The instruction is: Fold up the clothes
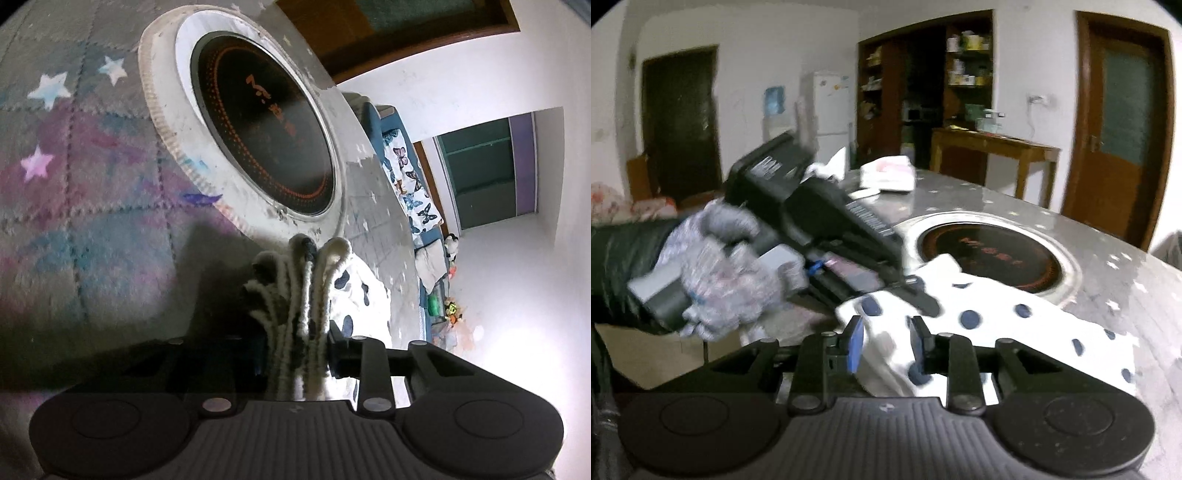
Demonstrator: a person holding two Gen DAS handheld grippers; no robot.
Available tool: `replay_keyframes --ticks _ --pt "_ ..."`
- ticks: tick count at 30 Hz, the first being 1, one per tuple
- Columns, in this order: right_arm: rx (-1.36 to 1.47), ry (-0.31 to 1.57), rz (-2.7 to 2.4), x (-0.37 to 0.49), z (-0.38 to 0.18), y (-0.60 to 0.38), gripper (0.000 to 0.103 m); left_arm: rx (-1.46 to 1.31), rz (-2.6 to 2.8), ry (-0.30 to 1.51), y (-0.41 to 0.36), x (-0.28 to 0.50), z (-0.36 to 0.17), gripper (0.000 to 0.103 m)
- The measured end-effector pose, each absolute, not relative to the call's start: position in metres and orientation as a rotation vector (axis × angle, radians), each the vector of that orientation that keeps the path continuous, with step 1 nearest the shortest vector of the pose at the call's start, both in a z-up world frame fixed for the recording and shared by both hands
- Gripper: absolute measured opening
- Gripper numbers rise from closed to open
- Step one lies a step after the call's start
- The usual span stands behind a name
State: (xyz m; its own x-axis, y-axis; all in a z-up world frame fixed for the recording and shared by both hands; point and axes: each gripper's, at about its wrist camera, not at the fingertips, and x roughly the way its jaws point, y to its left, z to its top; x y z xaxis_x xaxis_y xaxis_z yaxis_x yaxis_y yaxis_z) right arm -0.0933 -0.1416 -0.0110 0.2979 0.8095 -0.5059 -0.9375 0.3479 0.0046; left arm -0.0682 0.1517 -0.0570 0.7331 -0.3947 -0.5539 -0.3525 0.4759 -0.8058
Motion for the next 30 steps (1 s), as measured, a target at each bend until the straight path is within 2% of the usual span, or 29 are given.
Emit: replay_keyframes --ticks 6,17,19,21,26,29,30 --pt "-0.257 0.563 1.009 -0.035 -0.007 -0.157 0.026 -1.041 -0.034 0.791 0.148 -0.068 -0.055 0.033" --pt "-0.201 0.701 0.744 0.073 -0.043 -0.163 0.027 -1.002 -0.033 0.791 0.149 -0.063 -0.054 0.033" --pt "-0.181 0.703 0.713 0.078 -0.041 -0.176 0.029 -0.99 -0.035 0.792 0.148 -0.062 -0.053 0.033" --pt "-0.162 0.705 0.684 0.083 -0.04 -0.188 0.035 -0.975 -0.037 0.793 0.148 -0.06 -0.052 0.033" --pt "-0.083 0.761 0.715 0.081 -0.049 -0.205 0.035 -0.942 -0.037 0.797 0.146 -0.057 -0.05 0.034" --pt "-0.051 0.762 0.733 0.073 -0.055 -0.206 0.034 -0.896 -0.038 0.802 0.143 -0.055 -0.046 0.033" --pt "-0.041 0.762 0.738 0.07 -0.057 -0.206 0.025 -0.874 -0.037 0.802 0.14 -0.053 -0.045 0.033"
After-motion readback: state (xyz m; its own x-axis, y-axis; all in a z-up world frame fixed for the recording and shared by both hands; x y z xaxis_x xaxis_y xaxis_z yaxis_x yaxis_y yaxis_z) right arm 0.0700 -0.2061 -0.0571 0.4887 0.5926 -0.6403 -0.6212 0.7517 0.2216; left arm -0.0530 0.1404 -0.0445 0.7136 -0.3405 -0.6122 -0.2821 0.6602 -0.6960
